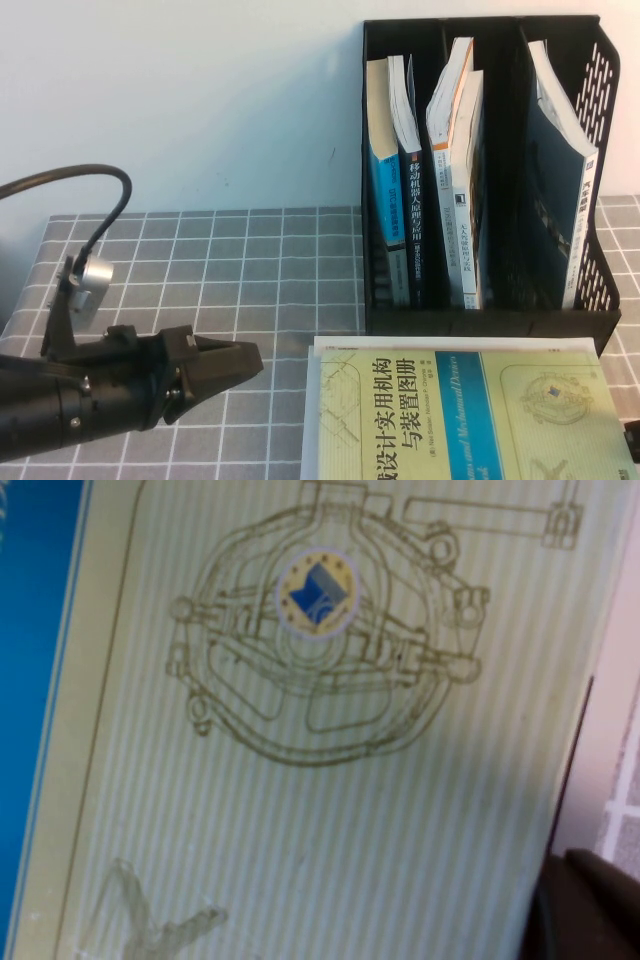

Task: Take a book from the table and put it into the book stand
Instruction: Push book with right arm

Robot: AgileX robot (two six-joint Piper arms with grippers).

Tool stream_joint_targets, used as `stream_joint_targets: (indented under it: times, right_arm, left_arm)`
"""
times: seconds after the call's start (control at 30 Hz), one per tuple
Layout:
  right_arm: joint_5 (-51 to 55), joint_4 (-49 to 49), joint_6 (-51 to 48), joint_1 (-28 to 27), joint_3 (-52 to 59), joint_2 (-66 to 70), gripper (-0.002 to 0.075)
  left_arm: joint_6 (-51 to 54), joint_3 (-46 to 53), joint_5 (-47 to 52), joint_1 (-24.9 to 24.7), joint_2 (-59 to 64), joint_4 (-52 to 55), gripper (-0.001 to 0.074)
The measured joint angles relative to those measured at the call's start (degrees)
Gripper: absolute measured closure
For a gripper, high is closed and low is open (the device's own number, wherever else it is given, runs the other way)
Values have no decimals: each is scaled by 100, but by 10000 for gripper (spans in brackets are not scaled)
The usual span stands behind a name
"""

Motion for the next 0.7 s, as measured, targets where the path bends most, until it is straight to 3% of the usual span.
stream_joint_targets:
  times: [0.53,0.6,0.7]
  right_arm:
    - [341,184,-92,0,-353,48,729]
    - [367,209,-92,0,-385,48,728]
    - [380,268,-92,0,-395,48,729]
  left_arm:
    - [189,0,3,0,0,-103,647]
    - [243,0,12,0,0,-103,610]
    - [268,0,55,0,0,-130,482]
